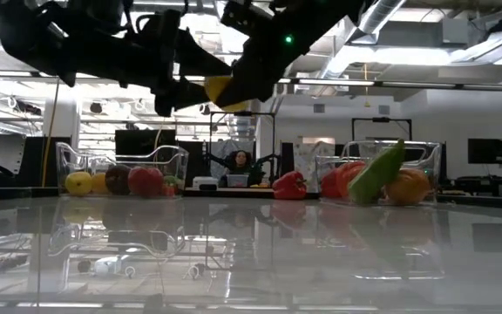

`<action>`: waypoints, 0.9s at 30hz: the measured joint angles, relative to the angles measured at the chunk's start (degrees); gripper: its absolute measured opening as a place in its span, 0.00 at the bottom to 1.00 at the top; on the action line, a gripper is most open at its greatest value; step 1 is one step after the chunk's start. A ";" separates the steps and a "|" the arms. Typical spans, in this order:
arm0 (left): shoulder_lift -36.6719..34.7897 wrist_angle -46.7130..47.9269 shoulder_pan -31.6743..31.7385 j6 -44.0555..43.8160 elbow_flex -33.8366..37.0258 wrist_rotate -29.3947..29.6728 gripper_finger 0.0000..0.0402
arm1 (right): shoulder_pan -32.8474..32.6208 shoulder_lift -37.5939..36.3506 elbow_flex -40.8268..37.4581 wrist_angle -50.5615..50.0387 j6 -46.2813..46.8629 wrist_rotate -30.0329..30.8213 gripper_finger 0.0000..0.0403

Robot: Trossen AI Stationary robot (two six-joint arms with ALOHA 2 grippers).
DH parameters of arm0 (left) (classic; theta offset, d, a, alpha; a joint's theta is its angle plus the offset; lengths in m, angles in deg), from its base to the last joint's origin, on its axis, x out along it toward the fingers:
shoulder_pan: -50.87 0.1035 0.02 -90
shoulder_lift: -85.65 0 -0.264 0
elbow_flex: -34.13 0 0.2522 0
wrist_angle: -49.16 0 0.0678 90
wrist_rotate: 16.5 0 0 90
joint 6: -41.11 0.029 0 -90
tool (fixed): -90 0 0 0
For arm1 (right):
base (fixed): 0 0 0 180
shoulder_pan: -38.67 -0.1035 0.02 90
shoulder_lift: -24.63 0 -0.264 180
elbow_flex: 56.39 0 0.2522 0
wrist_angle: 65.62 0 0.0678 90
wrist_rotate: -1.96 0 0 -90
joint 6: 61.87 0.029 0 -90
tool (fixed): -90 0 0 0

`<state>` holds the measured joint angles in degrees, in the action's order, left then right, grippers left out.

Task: Sort produce into baskets
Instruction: Put the yellow lemon into the left transparent bin

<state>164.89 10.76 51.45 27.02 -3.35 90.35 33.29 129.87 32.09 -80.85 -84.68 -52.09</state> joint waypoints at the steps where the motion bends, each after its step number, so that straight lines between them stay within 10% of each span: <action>1: 0.71 -0.23 0.00 -0.11 -0.41 0.01 0.79 | -0.11 0.24 0.00 0.43 -0.56 0.00 0.61; 15: 4.22 -0.60 0.15 -0.43 -1.80 1.63 0.70 | -0.91 1.01 0.00 2.97 -4.02 -2.02 0.62; 27: 2.68 4.27 0.43 2.66 -1.71 3.82 0.53 | -2.03 0.68 0.00 3.29 -6.93 3.17 0.84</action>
<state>167.58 15.02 51.88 29.68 -5.07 94.17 31.27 130.55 32.09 -77.56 -91.61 -48.92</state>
